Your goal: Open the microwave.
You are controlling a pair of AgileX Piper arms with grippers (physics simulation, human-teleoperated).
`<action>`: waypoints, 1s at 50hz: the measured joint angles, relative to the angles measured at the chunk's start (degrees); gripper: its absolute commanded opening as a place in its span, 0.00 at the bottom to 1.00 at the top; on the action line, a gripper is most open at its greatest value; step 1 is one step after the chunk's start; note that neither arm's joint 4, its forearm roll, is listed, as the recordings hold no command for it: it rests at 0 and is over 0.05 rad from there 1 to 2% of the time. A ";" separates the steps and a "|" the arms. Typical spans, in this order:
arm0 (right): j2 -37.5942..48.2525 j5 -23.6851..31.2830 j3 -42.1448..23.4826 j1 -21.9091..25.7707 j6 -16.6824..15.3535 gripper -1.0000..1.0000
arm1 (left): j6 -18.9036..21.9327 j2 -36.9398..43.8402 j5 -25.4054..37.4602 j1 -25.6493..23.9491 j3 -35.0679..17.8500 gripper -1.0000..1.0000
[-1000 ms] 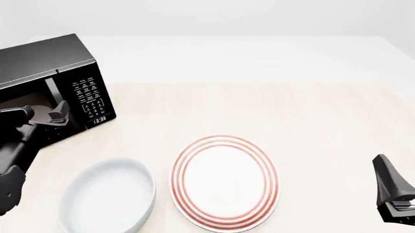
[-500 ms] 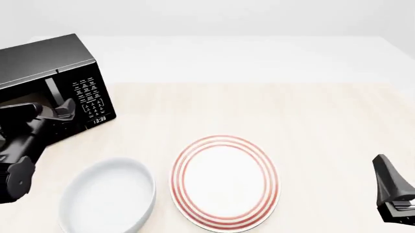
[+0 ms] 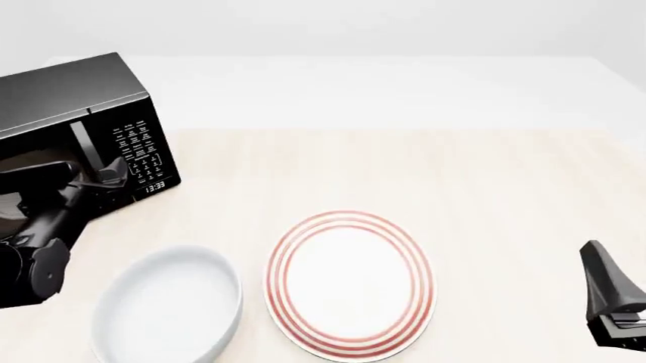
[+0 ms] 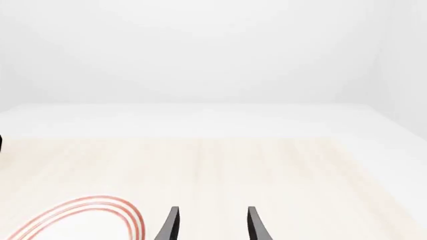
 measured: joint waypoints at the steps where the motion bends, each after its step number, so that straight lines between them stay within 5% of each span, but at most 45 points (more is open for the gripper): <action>1: 0.00 0.00 0.00 0.00 0.00 1.00 | -0.04 0.22 0.00 -0.04 -0.15 1.00; 50: 0.00 0.00 0.00 0.00 0.00 1.00 | -0.50 7.70 -1.49 1.03 -4.13 1.00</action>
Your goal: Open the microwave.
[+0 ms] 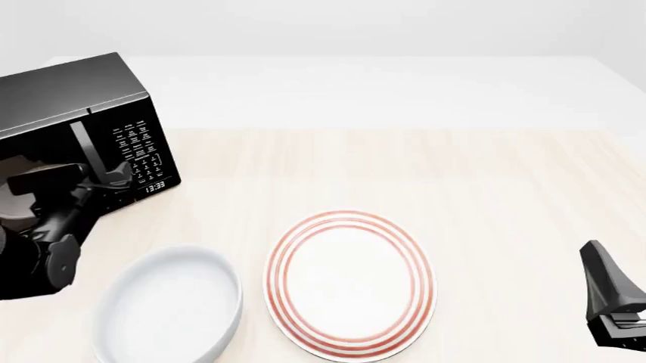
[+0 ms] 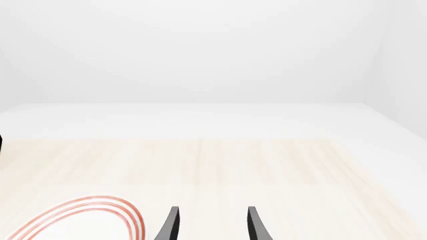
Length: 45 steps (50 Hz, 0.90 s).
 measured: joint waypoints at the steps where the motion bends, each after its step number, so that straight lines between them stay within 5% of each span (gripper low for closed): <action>1: 0.00 0.00 0.00 0.00 0.00 1.00 | -0.02 0.19 -0.02 0.00 -0.11 1.00; 26: 0.00 0.00 0.00 0.00 0.00 1.00 | -0.61 3.11 0.07 -0.28 -2.20 1.00; 27: 0.00 0.00 0.00 0.00 0.00 1.00 | -0.63 3.14 0.10 -0.28 -2.24 0.00; 45: 0.00 0.00 0.00 0.00 0.00 1.00 | -0.99 3.16 0.60 0.74 -2.40 0.00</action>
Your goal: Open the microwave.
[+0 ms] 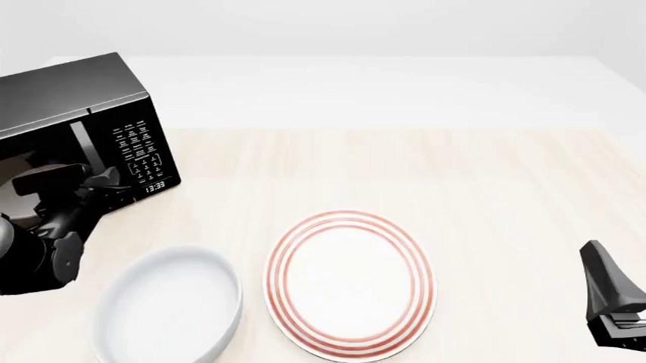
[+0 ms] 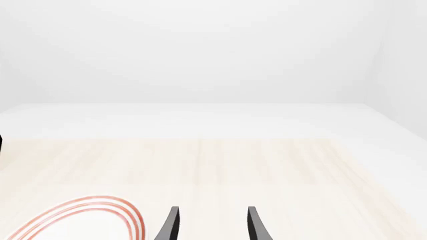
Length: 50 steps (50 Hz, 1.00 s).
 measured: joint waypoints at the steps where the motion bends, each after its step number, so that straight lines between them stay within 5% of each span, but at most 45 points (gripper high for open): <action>1: 0.00 0.00 0.00 0.00 0.00 1.00 | -0.03 0.00 0.01 0.01 0.00 0.00; 50: 0.00 0.00 0.00 0.00 0.00 1.00 | 1.60 -7.55 -0.94 -3.43 10.50 0.00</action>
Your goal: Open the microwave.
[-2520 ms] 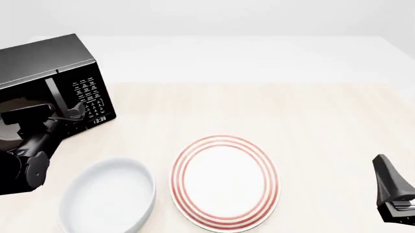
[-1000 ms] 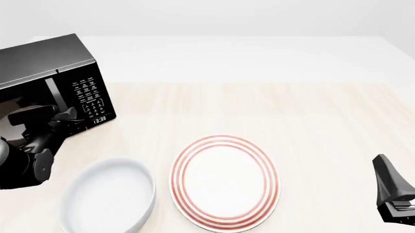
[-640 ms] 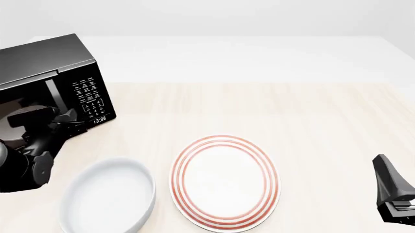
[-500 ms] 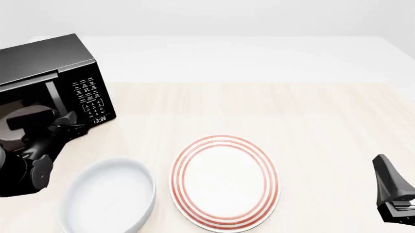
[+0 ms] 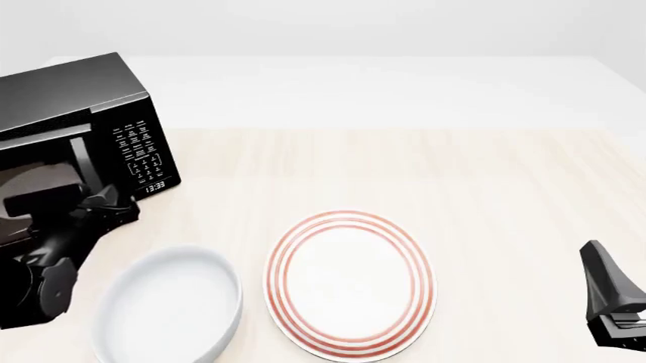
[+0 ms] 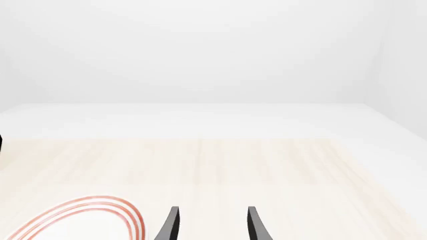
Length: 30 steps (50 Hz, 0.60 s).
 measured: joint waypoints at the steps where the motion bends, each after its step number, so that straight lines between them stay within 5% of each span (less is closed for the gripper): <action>1: 0.00 0.00 0.00 0.00 0.00 1.00 | 0.02 -0.15 0.00 -0.05 0.19 0.00; 30: 0.00 0.00 0.00 0.00 0.00 1.00 | 1.85 -7.69 4.33 -0.93 6.36 0.00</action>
